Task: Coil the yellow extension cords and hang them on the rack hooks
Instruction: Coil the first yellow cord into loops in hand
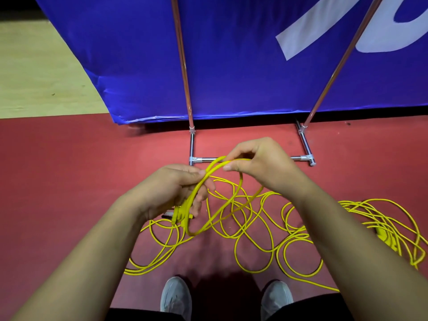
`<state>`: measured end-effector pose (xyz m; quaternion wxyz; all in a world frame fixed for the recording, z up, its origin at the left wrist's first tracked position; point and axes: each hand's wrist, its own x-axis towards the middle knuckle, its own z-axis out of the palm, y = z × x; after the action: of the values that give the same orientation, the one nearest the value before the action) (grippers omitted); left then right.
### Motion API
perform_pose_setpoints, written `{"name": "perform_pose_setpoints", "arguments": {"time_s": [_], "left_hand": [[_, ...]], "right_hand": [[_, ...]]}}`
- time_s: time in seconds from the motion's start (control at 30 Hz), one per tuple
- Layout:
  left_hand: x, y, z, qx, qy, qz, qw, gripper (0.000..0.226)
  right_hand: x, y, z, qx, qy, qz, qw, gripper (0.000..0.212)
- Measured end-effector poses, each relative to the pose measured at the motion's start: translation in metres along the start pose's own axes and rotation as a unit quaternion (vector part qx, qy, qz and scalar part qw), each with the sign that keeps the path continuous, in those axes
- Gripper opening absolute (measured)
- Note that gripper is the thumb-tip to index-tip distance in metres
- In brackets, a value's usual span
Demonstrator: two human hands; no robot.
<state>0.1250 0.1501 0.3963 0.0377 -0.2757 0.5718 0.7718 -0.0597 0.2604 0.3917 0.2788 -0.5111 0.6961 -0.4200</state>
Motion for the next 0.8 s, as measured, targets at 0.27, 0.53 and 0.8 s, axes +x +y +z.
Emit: {"name": "perform_pose_setpoints", "arguments": {"time_s": [0.27,0.53,0.8], "left_hand": [[-0.001,0.007,0.004,-0.051,-0.017,0.070,0.996,0.026],[-0.011,0.019,-0.005,-0.157,0.047,0.117,0.980,0.027],[-0.010,0.023,-0.008,-0.270,0.030,0.208,0.940,0.030]], "right_hand": [[0.003,0.012,-0.012,-0.023,0.032,0.004,0.999,0.003],[0.006,0.059,-0.014,-0.094,0.073,0.072,0.990,0.018],[0.011,0.076,-0.007,-0.045,0.101,0.116,0.987,0.010]]}}
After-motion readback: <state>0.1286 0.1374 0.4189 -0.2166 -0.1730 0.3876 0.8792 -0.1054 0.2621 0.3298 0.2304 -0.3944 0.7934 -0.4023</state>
